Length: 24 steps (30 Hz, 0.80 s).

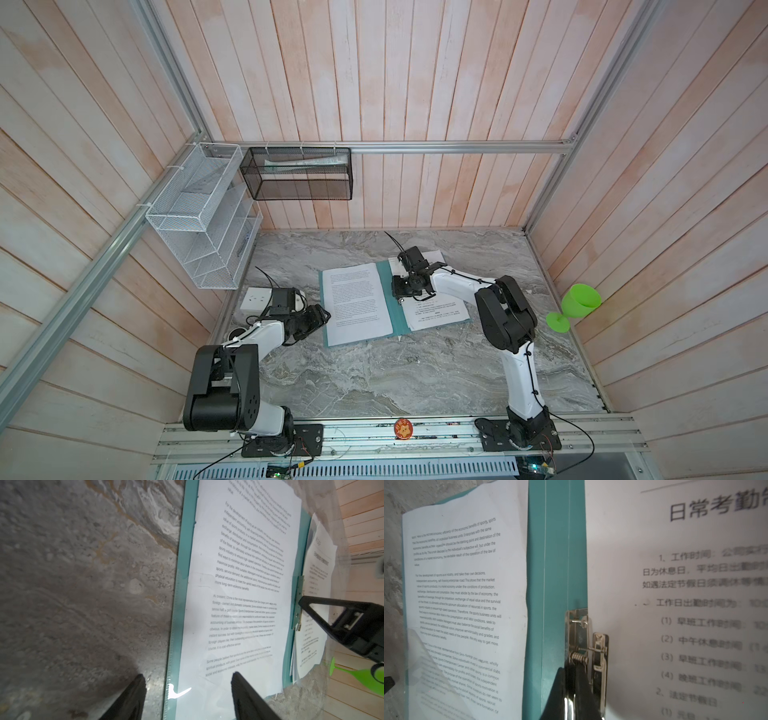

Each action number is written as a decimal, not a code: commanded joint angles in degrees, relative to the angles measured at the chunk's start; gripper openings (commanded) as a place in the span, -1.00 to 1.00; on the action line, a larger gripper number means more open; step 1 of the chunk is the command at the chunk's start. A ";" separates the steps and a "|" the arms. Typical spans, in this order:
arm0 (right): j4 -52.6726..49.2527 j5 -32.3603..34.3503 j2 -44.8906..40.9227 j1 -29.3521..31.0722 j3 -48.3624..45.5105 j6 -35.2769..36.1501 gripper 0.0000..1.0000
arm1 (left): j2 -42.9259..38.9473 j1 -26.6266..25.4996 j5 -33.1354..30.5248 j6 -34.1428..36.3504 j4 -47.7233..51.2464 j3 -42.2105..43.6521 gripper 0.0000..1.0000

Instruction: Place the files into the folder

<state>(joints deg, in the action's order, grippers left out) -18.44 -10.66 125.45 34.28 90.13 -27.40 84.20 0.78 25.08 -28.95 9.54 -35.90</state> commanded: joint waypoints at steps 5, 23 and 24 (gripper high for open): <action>-3.22 -3.55 2.28 0.12 -3.37 -1.08 -0.84 | 3.17 -0.19 3.38 0.01 -4.28 2.18 0.33; 1.77 -10.07 2.28 -0.54 -7.15 -3.36 -0.85 | -6.14 1.20 21.51 -8.29 -22.00 7.03 0.11; 2.04 -10.26 2.35 -0.56 -7.30 -3.44 -0.85 | -6.82 1.25 22.37 -9.19 -22.98 6.98 0.11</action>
<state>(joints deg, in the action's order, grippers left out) -11.29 -16.62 124.70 32.14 85.93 -29.12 79.09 2.79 39.70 -35.09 -7.44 -28.47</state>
